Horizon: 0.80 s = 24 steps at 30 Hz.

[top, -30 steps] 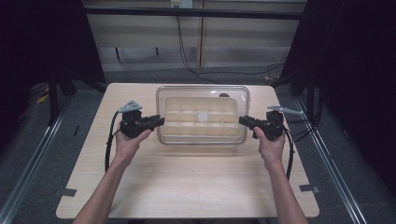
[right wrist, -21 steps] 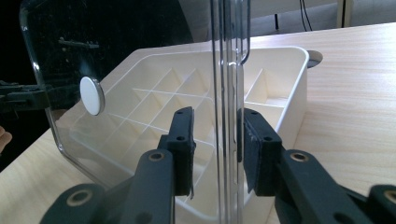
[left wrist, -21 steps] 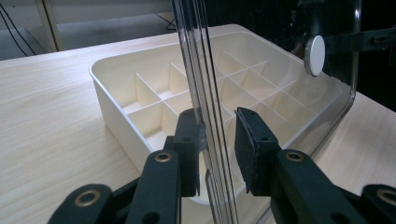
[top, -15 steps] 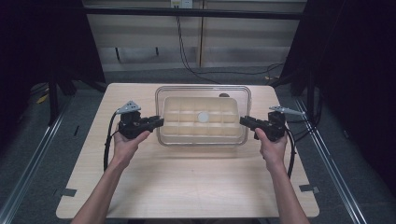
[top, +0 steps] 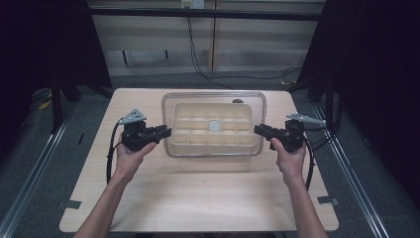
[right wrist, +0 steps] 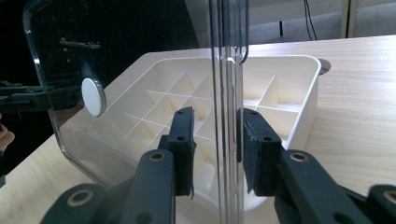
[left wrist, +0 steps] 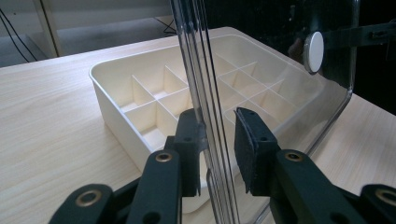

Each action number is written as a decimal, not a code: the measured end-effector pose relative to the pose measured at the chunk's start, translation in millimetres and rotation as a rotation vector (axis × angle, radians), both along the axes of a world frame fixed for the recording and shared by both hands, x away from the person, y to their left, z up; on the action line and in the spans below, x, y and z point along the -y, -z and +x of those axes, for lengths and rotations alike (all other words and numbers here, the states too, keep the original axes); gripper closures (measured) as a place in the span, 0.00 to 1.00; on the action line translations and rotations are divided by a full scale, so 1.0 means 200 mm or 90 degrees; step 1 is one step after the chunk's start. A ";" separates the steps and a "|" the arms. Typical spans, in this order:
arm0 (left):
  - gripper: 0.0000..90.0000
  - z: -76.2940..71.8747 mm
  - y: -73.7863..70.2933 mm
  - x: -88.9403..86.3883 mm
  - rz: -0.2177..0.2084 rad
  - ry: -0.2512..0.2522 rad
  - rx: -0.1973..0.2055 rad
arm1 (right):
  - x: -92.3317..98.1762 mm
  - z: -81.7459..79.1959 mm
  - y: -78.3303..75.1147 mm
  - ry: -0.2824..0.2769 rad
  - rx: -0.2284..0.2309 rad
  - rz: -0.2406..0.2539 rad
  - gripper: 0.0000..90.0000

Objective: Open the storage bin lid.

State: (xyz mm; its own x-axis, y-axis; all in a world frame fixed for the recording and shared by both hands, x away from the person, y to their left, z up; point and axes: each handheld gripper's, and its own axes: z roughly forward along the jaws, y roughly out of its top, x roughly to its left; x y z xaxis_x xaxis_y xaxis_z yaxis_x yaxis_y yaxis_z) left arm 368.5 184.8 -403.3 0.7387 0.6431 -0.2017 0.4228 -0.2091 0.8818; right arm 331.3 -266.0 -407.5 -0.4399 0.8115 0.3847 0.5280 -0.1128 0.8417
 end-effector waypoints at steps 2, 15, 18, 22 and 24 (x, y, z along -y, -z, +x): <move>0.80 0.00 0.00 0.00 0.000 0.000 0.000 | 0.00 -0.01 -0.01 0.002 -0.001 0.000 0.75; 0.79 -0.06 -0.01 0.01 0.006 0.002 -0.005 | 0.01 -0.07 -0.03 0.014 -0.006 0.011 0.76; 0.79 -0.08 -0.01 0.00 0.021 -0.002 -0.001 | 0.00 -0.08 -0.03 0.006 -0.004 0.013 0.76; 0.78 -0.08 -0.01 -0.02 0.018 -0.004 -0.009 | -0.02 -0.10 -0.03 -0.007 -0.009 0.015 0.77; 0.79 -0.08 -0.02 -0.03 0.002 0.004 -0.011 | -0.02 -0.11 -0.03 -0.009 -0.011 0.011 0.77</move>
